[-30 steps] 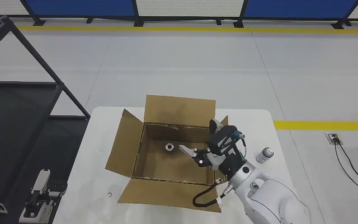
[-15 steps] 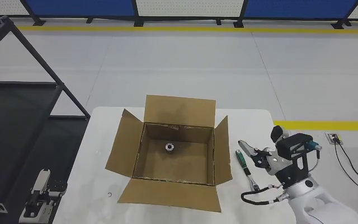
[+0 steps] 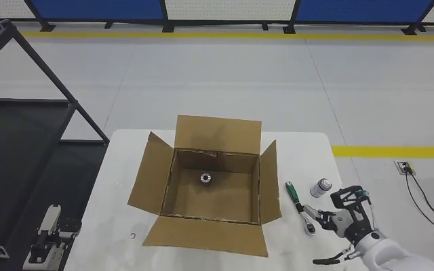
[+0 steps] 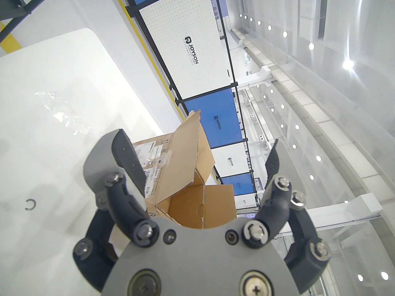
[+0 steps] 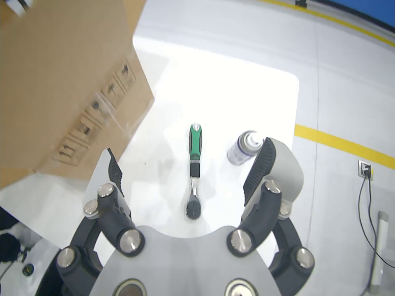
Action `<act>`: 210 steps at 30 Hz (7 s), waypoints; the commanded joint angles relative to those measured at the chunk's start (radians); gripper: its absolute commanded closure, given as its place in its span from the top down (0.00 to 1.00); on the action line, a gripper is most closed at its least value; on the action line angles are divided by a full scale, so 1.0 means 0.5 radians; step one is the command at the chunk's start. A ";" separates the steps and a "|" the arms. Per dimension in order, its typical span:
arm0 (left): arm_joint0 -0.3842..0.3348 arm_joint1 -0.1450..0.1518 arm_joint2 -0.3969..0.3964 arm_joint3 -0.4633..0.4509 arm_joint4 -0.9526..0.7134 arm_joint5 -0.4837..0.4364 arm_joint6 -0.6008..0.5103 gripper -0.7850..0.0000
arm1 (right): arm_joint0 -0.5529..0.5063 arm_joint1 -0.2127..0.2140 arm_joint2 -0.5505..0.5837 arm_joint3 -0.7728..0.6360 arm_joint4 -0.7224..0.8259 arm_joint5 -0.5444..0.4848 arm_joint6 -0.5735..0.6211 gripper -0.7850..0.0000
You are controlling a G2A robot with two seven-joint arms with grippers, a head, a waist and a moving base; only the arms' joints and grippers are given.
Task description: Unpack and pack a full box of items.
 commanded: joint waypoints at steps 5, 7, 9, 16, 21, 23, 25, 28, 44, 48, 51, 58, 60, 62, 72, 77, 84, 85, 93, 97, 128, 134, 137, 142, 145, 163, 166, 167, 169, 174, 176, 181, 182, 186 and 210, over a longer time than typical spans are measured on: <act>0.000 0.000 0.000 0.000 0.000 0.000 0.000 1.00 | 0.078 0.010 -0.076 0.070 -0.088 0.032 0.124 1.00; 0.000 0.000 0.000 0.000 0.000 0.000 0.000 1.00 | 0.078 0.010 -0.076 0.070 -0.088 0.032 0.124 1.00; 0.000 0.000 0.000 0.000 0.000 0.000 0.000 1.00 | 0.078 0.010 -0.076 0.070 -0.088 0.032 0.124 1.00; 0.000 0.000 0.000 0.000 0.000 0.000 0.000 1.00 | 0.074 0.012 -0.094 0.063 -0.122 0.021 0.118 1.00; 0.000 0.000 0.000 0.000 0.000 0.000 0.000 1.00 | 0.142 0.021 -0.294 0.066 -0.383 0.051 0.255 1.00; 0.000 0.000 0.000 0.000 0.000 0.000 0.000 1.00 | 0.216 0.020 -0.364 0.099 -0.463 0.142 0.402 1.00; 0.000 0.000 0.000 0.000 0.000 0.000 0.000 1.00 | 0.313 0.018 -0.432 0.160 -0.516 0.235 0.560 0.98; 0.000 0.000 0.000 0.000 0.000 0.000 0.000 1.00 | 0.460 0.015 -0.498 0.293 -0.545 0.323 0.688 0.80; 0.000 0.000 0.000 0.000 0.000 0.000 0.000 1.00 | 0.687 0.040 -0.484 0.665 -0.272 0.289 0.891 0.54; 0.000 0.000 0.000 0.000 0.000 0.000 0.000 1.00 | 0.760 0.040 -0.523 0.771 -0.225 0.346 0.939 0.46; 0.000 0.000 0.000 0.000 0.000 0.000 0.000 1.00 | 0.804 0.042 -0.537 0.848 -0.216 0.395 0.950 0.44; 0.000 0.000 0.000 0.000 0.000 0.000 0.000 1.00 | 0.880 0.051 -0.559 0.984 -0.178 0.419 0.966 0.46; 0.000 0.000 0.000 0.000 0.000 0.000 0.000 1.00 | 0.900 0.053 -0.571 1.017 -0.162 0.425 0.969 0.46; 0.000 0.000 0.000 0.000 0.000 0.000 0.000 1.00 | 0.920 0.055 -0.580 1.053 -0.163 0.440 0.970 0.45; 0.000 0.000 0.000 0.000 0.000 0.000 0.000 1.00 | 1.000 0.062 -0.658 1.183 -0.201 0.517 0.973 0.41; 0.000 0.000 0.000 0.000 0.000 0.000 0.000 1.00 | 1.028 0.067 -0.687 1.219 -0.221 0.541 0.991 0.40; 0.000 0.000 0.000 0.000 0.000 0.000 0.000 1.00 | 1.074 0.071 -0.725 1.295 -0.224 0.558 0.997 0.40; 0.000 0.000 0.000 0.000 0.000 0.000 0.000 1.00 | 1.080 0.071 -0.731 1.304 -0.225 0.559 0.998 0.40; 0.000 0.000 0.000 0.000 0.000 0.000 0.000 1.00 | 1.114 0.076 -0.764 1.372 -0.210 0.569 0.993 0.31; 0.000 0.000 0.000 0.000 0.000 0.000 0.000 1.00 | 1.122 0.079 -0.774 1.384 -0.207 0.577 0.994 0.16; 0.000 0.000 0.000 0.000 0.000 0.000 0.000 1.00 | 0.335 0.169 -0.300 -0.082 0.123 0.436 0.610 0.00; 0.000 0.000 0.000 0.000 0.000 0.000 0.000 1.00 | 0.242 0.177 -0.292 -0.295 0.227 0.333 0.513 0.00; 0.000 0.000 0.000 0.000 0.000 0.000 0.000 1.00 | 0.242 0.177 -0.292 -0.295 0.227 0.333 0.513 0.00; 0.000 0.000 0.000 0.000 0.000 0.000 0.000 1.00 | 0.242 0.177 -0.292 -0.295 0.227 0.333 0.513 0.00; 0.000 0.000 0.000 0.000 0.000 0.000 0.000 1.00 | 0.242 0.177 -0.292 -0.295 0.227 0.333 0.513 0.00; 0.000 0.000 0.000 0.000 0.000 0.000 0.000 1.00 | 0.716 0.183 -0.733 -0.455 -0.116 0.240 0.067 0.00; 0.000 0.000 0.000 0.000 0.000 0.000 0.000 1.00 | 0.934 0.172 -0.999 -0.455 -0.217 0.186 0.155 0.00; 0.000 0.000 0.000 0.000 0.000 0.000 0.000 1.00 | 0.996 0.166 -1.083 -0.455 -0.245 0.180 0.194 0.00; 0.000 0.000 0.000 0.000 0.000 0.000 0.000 1.00 | 1.084 0.154 -1.228 -0.455 -0.237 0.167 0.257 0.00; 0.000 0.000 0.000 0.000 0.000 0.000 0.000 1.00 | 1.272 0.118 -1.579 -0.455 -0.283 0.213 0.607 0.00; 0.000 0.000 0.000 0.000 0.000 0.000 0.000 1.00 | 1.348 0.100 -1.700 -0.357 -0.249 0.216 0.749 0.00; 0.000 0.000 0.000 0.000 0.000 0.000 0.000 1.00 | 1.593 0.039 -1.921 0.025 -0.224 0.271 0.851 0.00; 0.000 0.000 0.000 0.000 0.000 0.000 0.000 1.00 | 1.659 0.016 -1.989 0.127 -0.232 0.304 0.853 0.00; 0.000 0.000 0.000 0.000 0.000 0.000 0.000 1.00 | 1.811 -0.042 -2.132 0.381 -0.227 0.354 0.857 0.00; 0.000 0.000 0.000 0.000 0.000 0.000 0.000 1.00 | 2.009 -0.140 -2.287 0.952 -0.183 0.197 0.762 0.00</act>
